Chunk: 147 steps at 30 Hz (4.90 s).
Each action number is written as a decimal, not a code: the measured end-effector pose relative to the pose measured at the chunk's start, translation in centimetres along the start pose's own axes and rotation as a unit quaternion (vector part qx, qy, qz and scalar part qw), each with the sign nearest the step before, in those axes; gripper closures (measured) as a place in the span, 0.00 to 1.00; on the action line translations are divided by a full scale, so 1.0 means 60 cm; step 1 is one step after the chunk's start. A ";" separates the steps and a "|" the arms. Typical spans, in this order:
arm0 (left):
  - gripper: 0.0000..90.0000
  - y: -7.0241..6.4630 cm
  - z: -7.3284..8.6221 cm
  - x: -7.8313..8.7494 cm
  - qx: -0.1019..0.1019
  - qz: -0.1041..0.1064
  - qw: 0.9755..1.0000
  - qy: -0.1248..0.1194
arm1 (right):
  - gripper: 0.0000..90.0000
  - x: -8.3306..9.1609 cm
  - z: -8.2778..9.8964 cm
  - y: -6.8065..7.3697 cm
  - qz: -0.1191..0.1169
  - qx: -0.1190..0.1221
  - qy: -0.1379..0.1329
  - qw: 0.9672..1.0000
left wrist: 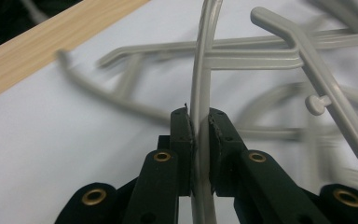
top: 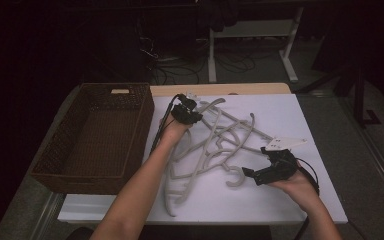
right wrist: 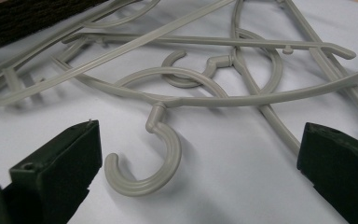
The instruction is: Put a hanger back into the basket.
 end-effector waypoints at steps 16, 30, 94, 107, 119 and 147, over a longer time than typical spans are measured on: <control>0.69 0.027 0.015 -0.005 0.030 -0.014 0.999 0.014 | 0.00 0.002 0.001 -0.001 0.001 -0.001 -0.002 1.000; 0.70 -0.089 0.094 0.113 -0.026 0.073 0.997 0.012 | 0.00 0.002 0.003 0.001 0.003 0.001 0.004 1.000; 1.00 -0.144 0.324 0.228 -0.076 0.077 0.988 0.113 | 0.00 -0.009 0.001 0.016 -0.006 0.002 0.010 1.000; 1.00 -0.220 0.296 0.193 -0.097 0.130 0.982 0.101 | 0.00 -0.006 0.001 0.012 -0.002 -0.003 0.006 1.000; 1.00 -0.280 0.251 0.135 -0.109 0.166 0.976 0.092 | 0.00 0.000 0.001 0.006 0.002 -0.007 0.001 1.000; 0.41 -0.165 0.261 0.230 -0.033 0.205 0.978 0.004 | 0.21 -0.058 -0.046 0.037 -0.014 -0.002 0.034 0.999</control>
Point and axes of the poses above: each handheld gripper's, and its own axes: x roughly backward along the jaws, z roughly out of its underside, y roughly to its left, the point moved 8 cm from there along -x, roughly forward along the jaws, and after that the axes turned 12 degrees about x, right-handed, at the moved point
